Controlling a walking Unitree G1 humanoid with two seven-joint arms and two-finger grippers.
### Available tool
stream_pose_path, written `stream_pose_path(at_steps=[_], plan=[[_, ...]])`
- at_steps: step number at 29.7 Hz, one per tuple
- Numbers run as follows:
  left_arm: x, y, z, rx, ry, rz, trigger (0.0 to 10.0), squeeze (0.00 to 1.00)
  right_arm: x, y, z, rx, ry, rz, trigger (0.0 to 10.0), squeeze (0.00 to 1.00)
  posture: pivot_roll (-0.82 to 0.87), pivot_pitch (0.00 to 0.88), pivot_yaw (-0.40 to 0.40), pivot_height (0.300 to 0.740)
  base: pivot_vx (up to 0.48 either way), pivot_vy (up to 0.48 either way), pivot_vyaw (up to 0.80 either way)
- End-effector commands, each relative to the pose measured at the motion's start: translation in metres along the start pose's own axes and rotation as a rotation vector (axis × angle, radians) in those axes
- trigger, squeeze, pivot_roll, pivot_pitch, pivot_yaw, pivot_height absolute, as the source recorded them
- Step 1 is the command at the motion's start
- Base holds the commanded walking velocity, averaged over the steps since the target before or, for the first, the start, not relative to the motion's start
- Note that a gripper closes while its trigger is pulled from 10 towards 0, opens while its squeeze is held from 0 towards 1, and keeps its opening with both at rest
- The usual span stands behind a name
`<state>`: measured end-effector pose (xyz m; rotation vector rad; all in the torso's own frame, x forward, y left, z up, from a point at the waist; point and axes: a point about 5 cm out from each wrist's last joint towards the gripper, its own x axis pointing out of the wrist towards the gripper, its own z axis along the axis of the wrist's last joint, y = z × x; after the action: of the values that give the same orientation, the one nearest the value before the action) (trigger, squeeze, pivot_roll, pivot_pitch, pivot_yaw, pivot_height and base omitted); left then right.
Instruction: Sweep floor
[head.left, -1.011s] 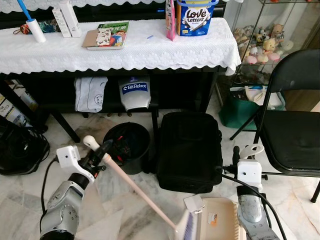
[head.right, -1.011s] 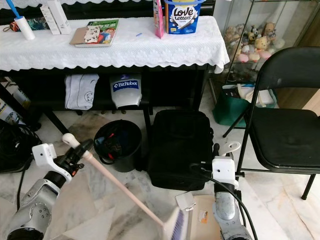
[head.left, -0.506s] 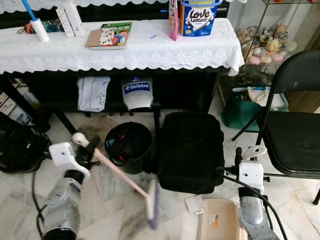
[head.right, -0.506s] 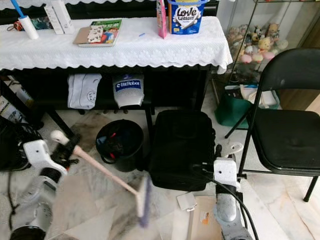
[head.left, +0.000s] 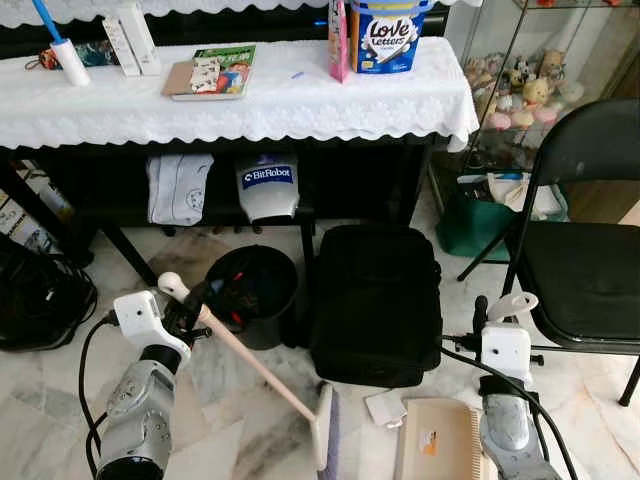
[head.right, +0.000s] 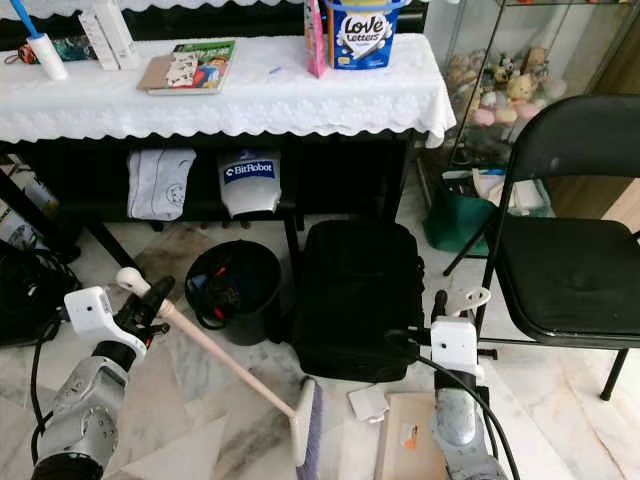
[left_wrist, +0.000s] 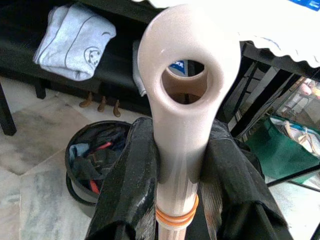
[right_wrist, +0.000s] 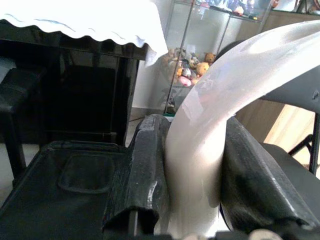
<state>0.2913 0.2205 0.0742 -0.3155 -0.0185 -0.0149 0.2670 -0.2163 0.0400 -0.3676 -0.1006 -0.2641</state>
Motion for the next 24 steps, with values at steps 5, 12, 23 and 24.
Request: stream_pose_path(at_steps=[5,12,23,24], plan=[[-0.0037,0.0057,-0.0038,0.016,0.015,0.022,10.0,0.00,-0.0028,-0.0036,-0.0061,-0.028,0.032,0.008,10.0,0.00,-0.03,0.124,0.047,0.740,0.000,-0.447,0.00],[-0.0043,0.0076,-0.0030,0.003,0.004,0.039,10.0,0.00,-0.0019,-0.0037,-0.0051,-0.028,0.027,0.006,10.0,0.00,-0.02,0.127,0.047,0.740,0.000,-0.063,0.00],[-0.0081,0.0021,-0.0093,-0.028,0.041,-0.023,10.0,0.00,0.0009,-0.0049,-0.0044,-0.038,0.024,0.004,10.0,0.00,-0.02,0.131,0.048,0.740,0.000,0.000,0.00],[-0.0086,0.0007,-0.0106,-0.037,0.050,-0.037,10.0,0.00,0.0010,-0.0051,-0.0045,-0.039,0.025,0.004,10.0,0.00,-0.02,0.131,0.048,0.740,0.000,0.000,0.00]])
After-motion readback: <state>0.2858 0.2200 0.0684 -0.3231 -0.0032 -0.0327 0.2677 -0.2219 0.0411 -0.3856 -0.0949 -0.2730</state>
